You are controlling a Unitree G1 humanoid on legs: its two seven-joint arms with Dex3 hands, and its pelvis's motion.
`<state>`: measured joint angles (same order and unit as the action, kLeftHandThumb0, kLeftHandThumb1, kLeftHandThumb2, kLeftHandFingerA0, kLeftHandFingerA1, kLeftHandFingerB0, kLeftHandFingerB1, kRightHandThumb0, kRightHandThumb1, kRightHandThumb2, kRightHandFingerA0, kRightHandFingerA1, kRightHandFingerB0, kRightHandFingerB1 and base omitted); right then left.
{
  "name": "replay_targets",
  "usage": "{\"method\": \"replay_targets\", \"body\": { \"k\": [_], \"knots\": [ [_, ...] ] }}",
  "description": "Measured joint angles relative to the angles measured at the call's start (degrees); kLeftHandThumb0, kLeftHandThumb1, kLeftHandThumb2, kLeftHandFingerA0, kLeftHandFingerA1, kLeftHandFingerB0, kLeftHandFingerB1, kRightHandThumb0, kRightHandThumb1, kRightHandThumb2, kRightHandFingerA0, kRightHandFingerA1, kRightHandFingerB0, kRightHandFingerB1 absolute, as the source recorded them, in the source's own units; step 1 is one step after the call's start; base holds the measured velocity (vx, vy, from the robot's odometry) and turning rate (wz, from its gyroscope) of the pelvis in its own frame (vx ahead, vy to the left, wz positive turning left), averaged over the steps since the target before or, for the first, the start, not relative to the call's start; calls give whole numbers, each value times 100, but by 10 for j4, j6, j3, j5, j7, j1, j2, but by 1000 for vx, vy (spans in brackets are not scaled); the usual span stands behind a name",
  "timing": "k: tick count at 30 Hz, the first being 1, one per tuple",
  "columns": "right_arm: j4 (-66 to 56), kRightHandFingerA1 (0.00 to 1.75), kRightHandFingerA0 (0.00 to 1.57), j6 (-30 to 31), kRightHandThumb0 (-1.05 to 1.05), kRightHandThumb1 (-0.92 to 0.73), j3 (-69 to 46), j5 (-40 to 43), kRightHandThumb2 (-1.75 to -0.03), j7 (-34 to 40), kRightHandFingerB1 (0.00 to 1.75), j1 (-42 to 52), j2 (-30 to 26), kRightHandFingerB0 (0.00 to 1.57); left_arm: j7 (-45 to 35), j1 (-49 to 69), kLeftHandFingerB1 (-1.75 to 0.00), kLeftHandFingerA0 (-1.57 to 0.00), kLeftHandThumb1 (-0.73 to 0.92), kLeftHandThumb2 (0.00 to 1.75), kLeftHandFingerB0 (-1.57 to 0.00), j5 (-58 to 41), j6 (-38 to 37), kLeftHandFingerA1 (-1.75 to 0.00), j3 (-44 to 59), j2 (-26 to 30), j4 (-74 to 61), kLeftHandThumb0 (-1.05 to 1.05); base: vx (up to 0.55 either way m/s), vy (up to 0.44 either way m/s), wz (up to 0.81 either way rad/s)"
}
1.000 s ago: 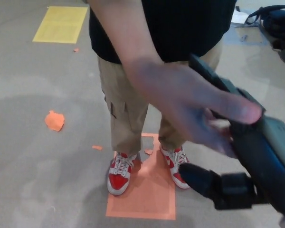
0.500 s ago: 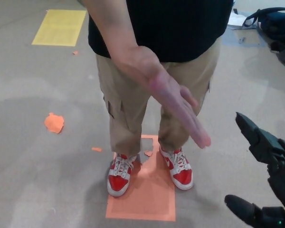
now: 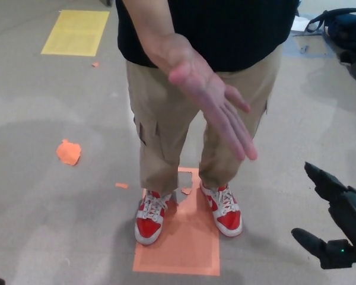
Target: The robot extends its right arm to grab a person's hand and shakes it
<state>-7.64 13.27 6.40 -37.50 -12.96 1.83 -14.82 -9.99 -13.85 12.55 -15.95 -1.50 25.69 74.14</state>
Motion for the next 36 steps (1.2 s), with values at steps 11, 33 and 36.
{"method": "replay_targets", "body": {
  "k": [11,33,36],
  "knots": [
    [282,44,17,1,-83,-67,1,6,-95,-1,39,-104,4,13,0,-1,-32,-34,91,67,-27,0,0,-33,0,-6,0,-66,0,0,0],
    [813,28,0,-33,-90,-69,9,45,-105,-30,22,-203,-10,15,0,22,-31,-34,92,68,-28,3,0,-33,-13,-8,2,-62,0,0,0],
    [837,27,8,-41,-90,-75,8,55,-76,-33,21,-208,-13,10,0,27,-32,-33,92,68,-25,5,0,-34,-16,-7,3,-59,0,0,0]
  ]
}}
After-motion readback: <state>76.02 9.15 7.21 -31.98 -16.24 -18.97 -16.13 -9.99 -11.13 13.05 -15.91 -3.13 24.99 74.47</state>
